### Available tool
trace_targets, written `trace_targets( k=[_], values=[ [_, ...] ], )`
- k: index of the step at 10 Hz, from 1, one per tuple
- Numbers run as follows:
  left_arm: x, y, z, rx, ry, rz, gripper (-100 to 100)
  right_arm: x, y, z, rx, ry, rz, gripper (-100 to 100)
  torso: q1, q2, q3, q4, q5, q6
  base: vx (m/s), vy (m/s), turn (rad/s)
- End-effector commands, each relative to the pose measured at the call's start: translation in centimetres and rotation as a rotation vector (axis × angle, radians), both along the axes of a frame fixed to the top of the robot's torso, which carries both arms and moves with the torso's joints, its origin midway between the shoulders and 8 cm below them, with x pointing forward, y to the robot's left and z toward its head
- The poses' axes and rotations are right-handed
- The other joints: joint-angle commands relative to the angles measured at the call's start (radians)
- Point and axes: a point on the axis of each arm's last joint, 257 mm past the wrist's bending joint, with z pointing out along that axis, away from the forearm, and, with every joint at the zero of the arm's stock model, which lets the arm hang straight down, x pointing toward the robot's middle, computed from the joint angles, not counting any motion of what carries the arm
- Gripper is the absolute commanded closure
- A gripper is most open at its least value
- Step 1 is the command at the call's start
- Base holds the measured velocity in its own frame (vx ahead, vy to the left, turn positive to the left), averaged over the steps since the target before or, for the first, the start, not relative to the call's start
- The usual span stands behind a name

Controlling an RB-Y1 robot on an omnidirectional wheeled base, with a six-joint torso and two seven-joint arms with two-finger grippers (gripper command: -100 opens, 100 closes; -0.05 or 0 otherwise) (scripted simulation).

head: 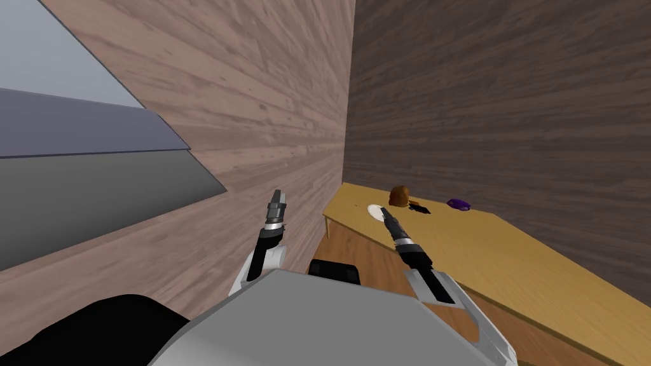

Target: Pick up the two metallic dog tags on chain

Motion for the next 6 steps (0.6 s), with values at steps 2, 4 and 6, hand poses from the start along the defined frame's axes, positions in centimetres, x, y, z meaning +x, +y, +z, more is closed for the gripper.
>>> trace_targets(
  k=[2,4,6],
  values=[
    [0.0,0.0,0.0,0.000,0.000,-0.001,0,0.1,-1.1,-3.3,-0.070,0.078,-0.007,-100,0.001,0.000,0.000,0.000,0.000,-0.002,-0.053,-0.018,0.216],
    [0.0,-0.1,0.0,0.000,0.000,-0.002,0,0.2,-2.1,-5.8,-0.135,0.144,-0.012,-100,0.002,0.000,0.000,0.000,0.001,-0.002,-0.050,-0.016,0.237],
    [0.0,-0.1,0.0,0.000,0.000,-0.003,0,0.2,-3.4,-8.4,-0.203,0.211,-0.018,-100,0.003,0.000,0.000,0.000,0.001,-0.003,-0.052,-0.015,0.221]
  ],
)
